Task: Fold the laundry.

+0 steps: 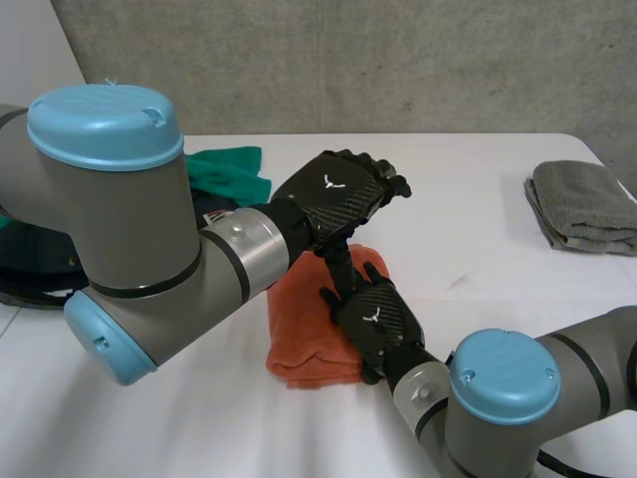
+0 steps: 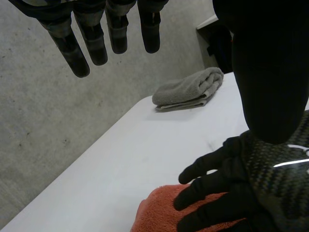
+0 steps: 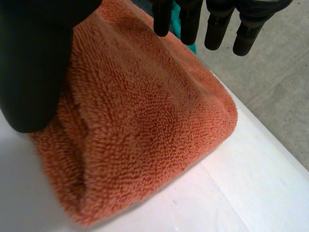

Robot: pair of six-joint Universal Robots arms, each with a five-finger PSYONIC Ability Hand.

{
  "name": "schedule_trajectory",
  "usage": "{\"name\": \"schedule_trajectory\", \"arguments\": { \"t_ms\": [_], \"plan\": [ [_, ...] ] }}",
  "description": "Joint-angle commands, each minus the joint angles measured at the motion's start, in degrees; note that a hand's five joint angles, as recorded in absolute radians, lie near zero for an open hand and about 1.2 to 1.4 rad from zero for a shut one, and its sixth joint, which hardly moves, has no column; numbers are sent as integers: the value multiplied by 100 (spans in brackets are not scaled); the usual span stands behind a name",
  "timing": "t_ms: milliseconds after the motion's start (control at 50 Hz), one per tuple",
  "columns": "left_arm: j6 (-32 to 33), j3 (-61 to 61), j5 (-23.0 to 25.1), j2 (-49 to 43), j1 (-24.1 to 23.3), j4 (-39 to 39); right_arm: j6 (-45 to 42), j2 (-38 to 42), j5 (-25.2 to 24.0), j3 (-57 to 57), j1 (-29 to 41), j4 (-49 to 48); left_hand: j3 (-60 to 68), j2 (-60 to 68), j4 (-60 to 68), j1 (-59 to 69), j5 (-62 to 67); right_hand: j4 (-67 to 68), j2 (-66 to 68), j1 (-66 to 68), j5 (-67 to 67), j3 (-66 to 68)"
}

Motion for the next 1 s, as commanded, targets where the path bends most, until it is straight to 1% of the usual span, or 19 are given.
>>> {"name": "schedule_trajectory", "arguments": {
  "t_ms": [20, 40, 80, 120, 200, 240, 260, 300, 360, 460, 520, 600, 740, 760, 820, 840, 880, 980, 1000],
  "plan": [
    [-4, -14, -23, 4, 8, 20, 7, 123, -84, -228, -7, -252, -3, 66, 84, -179, 49, 1218, 1283, 1223, 1107, 1213],
    [-4, -14, -23, 13, 17, 20, 16, 149, -101, -280, -7, -314, -3, 66, 84, -179, 49, 2037, 2101, 2041, 1925, 2032],
    [-4, -5, -23, 22, 17, 20, 16, 176, -128, -342, -7, -367, -3, 66, 84, -179, 49, 2631, 2696, 2636, 2520, 2626],
    [-4, -5, -23, 31, 26, 20, 7, 263, -172, -473, -15, -393, -3, 66, 84, -179, 49, 3019, 3083, 3023, 2907, 3014],
    [-4, -5, -23, 31, 26, 20, -36, 483, -163, -728, -51, -280, -3, 66, 84, -179, 49, 3204, 3268, 3209, 3092, 3199],
    [-4, -14, -23, 31, 43, 20, -45, 501, -181, -781, -86, -270, -3, 66, 84, -179, 49, 4360, 4424, 4365, 4248, 4355],
    [-4, -14, -23, 31, 61, 20, -45, 519, -181, -843, -112, -270, -3, 66, 84, -179, 49, 5415, 5480, 5420, 5304, 5410],
    [-4, -5, -31, 48, 114, 20, -19, 545, -207, -965, -208, -288, -3, 66, 84, -180, 49, 6827, 6891, 6831, 6715, 6822],
    [-4, 13, -23, 92, 201, 20, -1, 537, -277, -1150, -349, -279, -20, 49, 67, -196, 32, 6833, 6897, 6838, 6721, 6828],
    [-4, 109, -23, 162, 289, 37, 16, 405, -541, -1641, -832, -305, -20, 49, 67, -196, 32, 6833, 6897, 6838, 6721, 6828],
    [-4, 197, -31, 294, 351, 64, 60, 282, -559, -1923, -991, -367, -3, 66, 84, -180, 49, 6833, 6897, 6838, 6721, 6828],
    [-13, 276, -32, 479, 483, 143, 305, 97, -559, -2572, -1586, -446, -3, 66, 84, -179, 49, 6833, 6897, 6838, 6721, 6828],
    [-171, 311, -32, 558, 492, 354, 1000, 167, -611, -3312, -2633, -876, 14, 83, 101, -163, 66, 6833, 6897, 6838, 6721, 6828],
    [-197, 311, -40, 558, 492, 354, 1088, 228, -681, -3470, -2957, -981, 14, 83, 101, -163, 66, 6833, 6897, 6838, 6721, 6828],
    [-224, 268, -31, 549, 492, 354, 1203, 448, -874, -3707, -3398, -1096, 14, 83, 101, -163, 66, 6833, 6897, 6838, 6721, 6828],
    [-224, 250, -31, 549, 492, 354, 1211, 623, -1040, -3891, -3669, -1131, 14, 83, 101, -163, 66, 6833, 6897, 6838, 6721, 6828],
    [-224, 215, -31, 523, 483, 354, 1211, 834, -1243, -4112, -3934, -1140, 14, 83, 101, -163, 66, 6833, 6897, 6838, 6721, 6828],
    [-215, 188, -31, 461, 456, 354, 1247, 1748, -1867, -4798, -4594, -1123, 14, 83, 101, -163, 66, 6833, 6897, 6838, 6721, 6828],
    [-215, 162, -31, 453, 448, 354, 1255, 2063, -2129, -4946, -4769, -1114, 14, 83, 101, -163, 66, 6833, 6897, 6838, 6721, 6828]
  ]
}}
